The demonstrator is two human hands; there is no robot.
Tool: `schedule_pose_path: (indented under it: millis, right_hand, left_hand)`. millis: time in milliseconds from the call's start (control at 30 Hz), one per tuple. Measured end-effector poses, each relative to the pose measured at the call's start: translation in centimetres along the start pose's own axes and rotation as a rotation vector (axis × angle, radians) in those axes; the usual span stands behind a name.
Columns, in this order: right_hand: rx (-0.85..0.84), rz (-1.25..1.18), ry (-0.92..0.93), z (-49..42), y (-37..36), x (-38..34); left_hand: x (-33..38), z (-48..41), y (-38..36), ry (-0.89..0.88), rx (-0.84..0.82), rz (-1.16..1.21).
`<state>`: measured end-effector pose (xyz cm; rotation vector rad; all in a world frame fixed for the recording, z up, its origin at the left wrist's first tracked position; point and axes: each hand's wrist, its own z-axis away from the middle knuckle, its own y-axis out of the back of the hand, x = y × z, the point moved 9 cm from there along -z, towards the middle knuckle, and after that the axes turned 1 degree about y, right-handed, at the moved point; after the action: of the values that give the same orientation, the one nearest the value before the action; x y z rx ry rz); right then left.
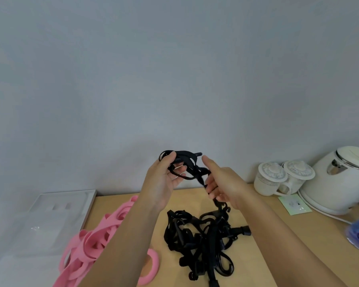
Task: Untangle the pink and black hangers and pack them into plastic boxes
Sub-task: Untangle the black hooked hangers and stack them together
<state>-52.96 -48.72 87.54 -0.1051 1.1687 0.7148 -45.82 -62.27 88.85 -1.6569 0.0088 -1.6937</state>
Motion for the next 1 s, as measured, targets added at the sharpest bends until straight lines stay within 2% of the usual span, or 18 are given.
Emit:
schedule_pose_path:
  millis: [100,167,267,333,467,567,667,767,833,1000]
  right_hand:
    - [0.259,0.130,0.353,0.6,1.5,-2.9]
    - [0.227,0.077,0.508,1.3,0.9,-4.4]
    - [-0.002,0.028,0.531,1.2,-1.5,-4.7]
    - [-0.039,-0.011,0.575,1.4,-2.1,-5.2]
    - [0.190,-0.169,0.584,1.6,0.7,-6.3]
    - [0.254,-0.200,0.586,1.5,2.3,-7.0]
    - [0.190,-0.133,0.560,1.0,2.2,-7.4]
    - [0.063,-0.108,0.472,0.2,1.0,-6.5]
    - [0.037,-0.064,0.459,0.1,0.4,-5.9]
    - [0.126,0.048,0.782,2.7,0.3,-8.5]
  left_hand:
    - [0.7,0.0,-0.5,-0.038,-0.003,-0.063]
    - [1.2,0.0,-1.1,-0.063,0.000,-0.102]
    - [2.0,0.0,-1.6,-0.112,0.024,-0.149]
    - [2.6,0.0,-1.9,-0.143,0.040,-0.213]
    - [4.1,0.1,-2.3,-0.226,0.083,-0.426]
    - [4.6,-0.1,-2.0,-0.211,0.055,-0.487]
    - [4.2,-0.2,-2.4,-0.102,-0.021,-0.378]
    - [3.6,0.0,-2.9,0.031,-0.057,-0.127]
    - [3.3,0.2,-3.1,0.111,-0.071,-0.009]
    - [4.0,0.0,-3.8,0.106,-0.052,-0.112]
